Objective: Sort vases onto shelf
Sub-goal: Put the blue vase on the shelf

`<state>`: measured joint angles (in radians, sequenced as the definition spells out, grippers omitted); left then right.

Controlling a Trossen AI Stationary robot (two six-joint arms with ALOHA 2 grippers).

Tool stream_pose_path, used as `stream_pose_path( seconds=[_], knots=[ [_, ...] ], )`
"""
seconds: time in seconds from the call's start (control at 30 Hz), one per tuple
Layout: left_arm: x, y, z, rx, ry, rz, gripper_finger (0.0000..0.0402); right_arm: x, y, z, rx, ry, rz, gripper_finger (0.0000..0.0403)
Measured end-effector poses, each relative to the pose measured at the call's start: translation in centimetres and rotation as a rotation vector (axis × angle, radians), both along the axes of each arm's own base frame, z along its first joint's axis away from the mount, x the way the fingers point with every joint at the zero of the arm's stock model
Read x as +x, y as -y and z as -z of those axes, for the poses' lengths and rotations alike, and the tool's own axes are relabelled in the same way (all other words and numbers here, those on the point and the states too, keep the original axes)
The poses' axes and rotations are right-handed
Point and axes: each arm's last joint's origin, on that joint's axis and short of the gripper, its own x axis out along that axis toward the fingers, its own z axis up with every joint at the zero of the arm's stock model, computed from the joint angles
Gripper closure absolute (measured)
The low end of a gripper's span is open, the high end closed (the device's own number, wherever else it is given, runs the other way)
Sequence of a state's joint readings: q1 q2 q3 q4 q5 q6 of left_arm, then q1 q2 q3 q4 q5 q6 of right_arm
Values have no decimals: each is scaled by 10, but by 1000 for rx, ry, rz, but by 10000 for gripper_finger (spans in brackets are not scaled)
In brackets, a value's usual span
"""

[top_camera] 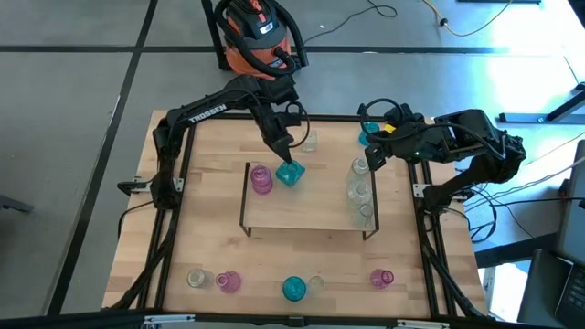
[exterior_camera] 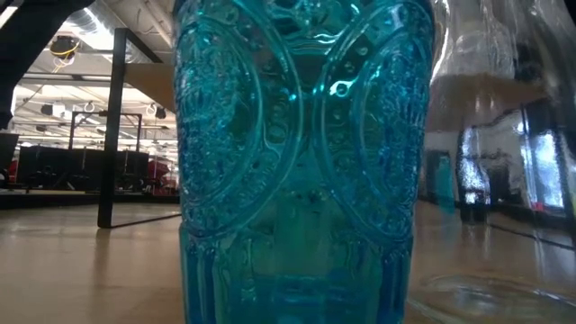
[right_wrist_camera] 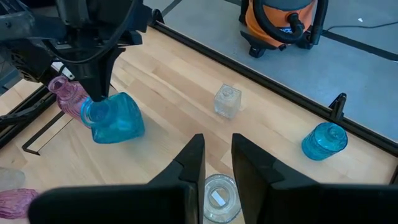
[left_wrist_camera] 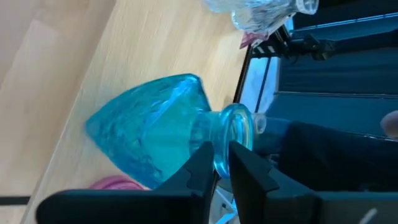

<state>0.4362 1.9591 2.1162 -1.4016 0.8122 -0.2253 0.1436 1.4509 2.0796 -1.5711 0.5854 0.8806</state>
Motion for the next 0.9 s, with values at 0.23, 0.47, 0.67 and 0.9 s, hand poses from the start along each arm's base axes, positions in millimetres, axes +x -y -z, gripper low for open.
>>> stream_pose_path(
  seconds=[0.23,0.47,0.67,0.9],
  knots=[
    [1,0,-1,-28,33,17,357,0,0,0,0,0,0,343],
    [1,0,-1,-23,41,26,356,0,0,0,-1,0,1,343],
    [1,2,-3,-80,72,49,356,0,0,0,-7,1,5,343],
    [0,0,-3,-75,75,46,356,0,0,0,-7,2,6,343]
  ],
)
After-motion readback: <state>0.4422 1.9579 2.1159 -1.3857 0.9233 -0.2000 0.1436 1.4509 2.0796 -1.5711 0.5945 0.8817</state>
